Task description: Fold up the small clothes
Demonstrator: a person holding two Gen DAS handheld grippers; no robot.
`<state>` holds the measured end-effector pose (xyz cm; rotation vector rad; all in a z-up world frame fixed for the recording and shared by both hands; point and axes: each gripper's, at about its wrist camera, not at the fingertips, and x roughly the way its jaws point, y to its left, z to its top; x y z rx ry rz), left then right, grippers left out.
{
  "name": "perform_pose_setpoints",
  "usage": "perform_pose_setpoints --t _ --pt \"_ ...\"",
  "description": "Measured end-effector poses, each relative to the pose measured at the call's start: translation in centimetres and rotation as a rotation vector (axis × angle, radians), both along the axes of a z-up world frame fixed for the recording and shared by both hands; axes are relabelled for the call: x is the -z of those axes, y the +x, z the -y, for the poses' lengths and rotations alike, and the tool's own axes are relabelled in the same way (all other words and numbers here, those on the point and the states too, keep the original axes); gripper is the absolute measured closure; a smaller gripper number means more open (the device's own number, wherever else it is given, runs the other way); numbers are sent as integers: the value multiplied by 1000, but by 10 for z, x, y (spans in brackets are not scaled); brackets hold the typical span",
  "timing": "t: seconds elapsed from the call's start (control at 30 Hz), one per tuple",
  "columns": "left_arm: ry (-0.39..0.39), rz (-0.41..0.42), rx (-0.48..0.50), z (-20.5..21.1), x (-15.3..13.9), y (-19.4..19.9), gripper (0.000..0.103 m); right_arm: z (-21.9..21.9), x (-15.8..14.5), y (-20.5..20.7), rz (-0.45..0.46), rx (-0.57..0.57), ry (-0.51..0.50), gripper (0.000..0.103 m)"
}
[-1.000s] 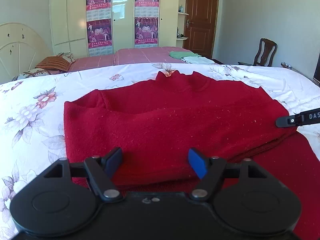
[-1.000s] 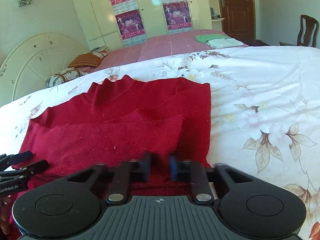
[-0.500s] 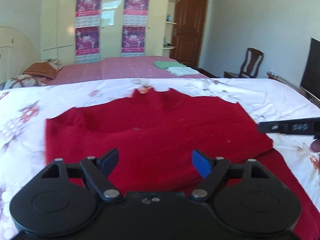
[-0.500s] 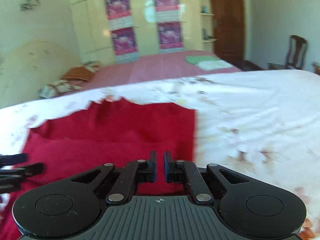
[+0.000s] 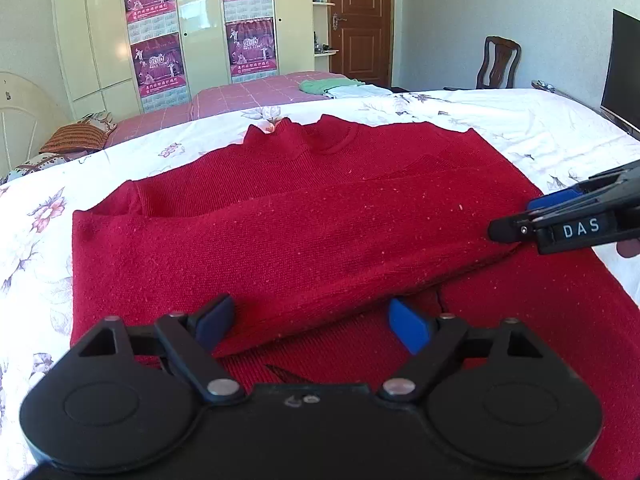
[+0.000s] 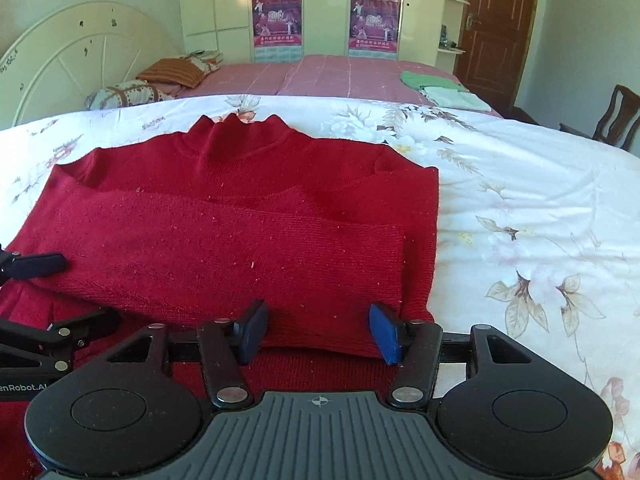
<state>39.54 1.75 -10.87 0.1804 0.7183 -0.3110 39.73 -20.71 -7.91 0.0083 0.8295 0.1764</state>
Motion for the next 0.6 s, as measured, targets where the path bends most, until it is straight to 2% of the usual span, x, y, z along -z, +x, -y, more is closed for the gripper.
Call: perform_pose_setpoints --t 0.4,0.5,0.53,0.6 --pt "22 -8 -14 3 -1 -1 17 1 3 11 -22 -29 -9 47" --pt "0 -3 -44 -5 -15 -10 21 4 1 11 -34 -27 9 47" --pt "-19 10 -55 -11 -19 -17 20 8 -5 10 -36 -19 35 47" --pt "-26 -5 -91 -25 -20 -30 20 23 -21 -6 29 -4 133 47"
